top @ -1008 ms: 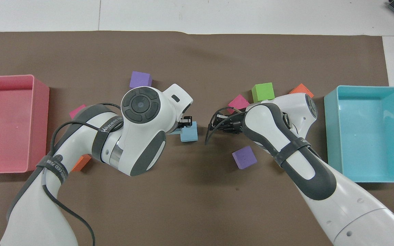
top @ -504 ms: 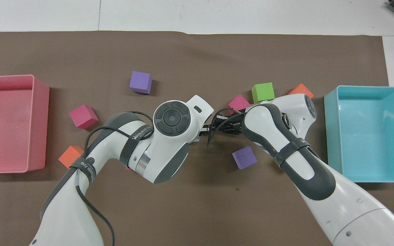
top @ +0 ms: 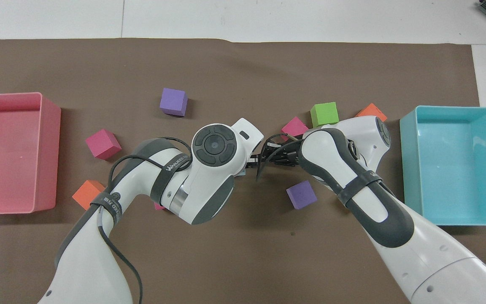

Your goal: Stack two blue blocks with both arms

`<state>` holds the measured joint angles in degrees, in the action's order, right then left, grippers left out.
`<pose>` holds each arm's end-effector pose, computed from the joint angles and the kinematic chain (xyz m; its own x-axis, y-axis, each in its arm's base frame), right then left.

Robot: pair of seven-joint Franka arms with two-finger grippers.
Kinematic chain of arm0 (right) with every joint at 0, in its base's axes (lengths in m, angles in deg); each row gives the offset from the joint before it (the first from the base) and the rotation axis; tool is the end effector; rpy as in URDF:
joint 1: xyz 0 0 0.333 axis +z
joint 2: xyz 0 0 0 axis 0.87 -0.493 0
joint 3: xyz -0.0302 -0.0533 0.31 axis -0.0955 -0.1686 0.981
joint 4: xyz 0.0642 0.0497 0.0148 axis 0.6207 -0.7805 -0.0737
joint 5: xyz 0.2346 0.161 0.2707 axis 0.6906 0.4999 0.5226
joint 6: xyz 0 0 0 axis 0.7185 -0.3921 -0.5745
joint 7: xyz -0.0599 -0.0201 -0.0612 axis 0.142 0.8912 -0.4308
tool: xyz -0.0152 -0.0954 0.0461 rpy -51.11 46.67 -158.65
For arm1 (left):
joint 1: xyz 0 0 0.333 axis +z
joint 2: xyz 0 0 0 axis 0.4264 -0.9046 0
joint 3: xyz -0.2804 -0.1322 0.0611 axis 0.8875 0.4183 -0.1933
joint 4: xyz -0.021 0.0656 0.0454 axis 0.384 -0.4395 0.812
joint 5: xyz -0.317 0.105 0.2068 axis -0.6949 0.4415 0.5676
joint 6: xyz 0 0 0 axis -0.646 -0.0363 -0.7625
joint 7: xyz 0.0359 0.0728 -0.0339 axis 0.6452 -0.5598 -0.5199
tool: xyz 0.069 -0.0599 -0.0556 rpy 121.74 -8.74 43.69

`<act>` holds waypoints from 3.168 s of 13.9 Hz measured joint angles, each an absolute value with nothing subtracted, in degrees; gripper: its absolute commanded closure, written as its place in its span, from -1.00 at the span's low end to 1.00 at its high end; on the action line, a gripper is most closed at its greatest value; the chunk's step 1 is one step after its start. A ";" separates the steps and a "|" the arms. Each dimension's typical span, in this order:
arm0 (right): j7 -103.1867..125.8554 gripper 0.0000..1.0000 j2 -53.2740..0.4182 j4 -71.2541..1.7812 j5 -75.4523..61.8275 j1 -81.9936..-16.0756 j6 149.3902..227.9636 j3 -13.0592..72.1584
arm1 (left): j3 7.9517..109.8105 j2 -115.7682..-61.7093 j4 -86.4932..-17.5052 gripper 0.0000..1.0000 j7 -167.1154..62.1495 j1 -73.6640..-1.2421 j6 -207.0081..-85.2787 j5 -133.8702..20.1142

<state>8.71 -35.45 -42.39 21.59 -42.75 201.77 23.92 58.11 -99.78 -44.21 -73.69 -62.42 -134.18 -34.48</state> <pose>0.5786 0.2241 0.2658 0.9455 -0.2015 -0.2557 -0.3214 -0.7027 -0.6348 0.5051 -0.4150 0.3626 0.9996 -0.0167 0.0220 -0.0186 -0.9961 0.0859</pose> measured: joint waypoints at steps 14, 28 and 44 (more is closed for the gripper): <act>9.17 1.00 -35.45 -42.59 21.59 -42.73 201.78 24.03 | 58.15 -99.85 -43.95 1.00 -74.58 -62.61 -134.16 -32.38; 9.34 1.00 -35.44 -42.63 21.59 -42.73 201.78 24.03 | 58.16 -100.03 -43.57 -1.00 -76.44 -62.81 -134.17 -30.54; 9.34 1.00 -35.22 -42.57 21.59 -42.69 201.78 24.03 | 56.80 -90.63 -42.12 -1.00 -74.20 -60.33 -124.84 -30.53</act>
<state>9.34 -35.22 -42.57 21.59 -42.69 201.78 24.03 56.80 -90.63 -42.12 -74.20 -60.33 -124.84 -30.53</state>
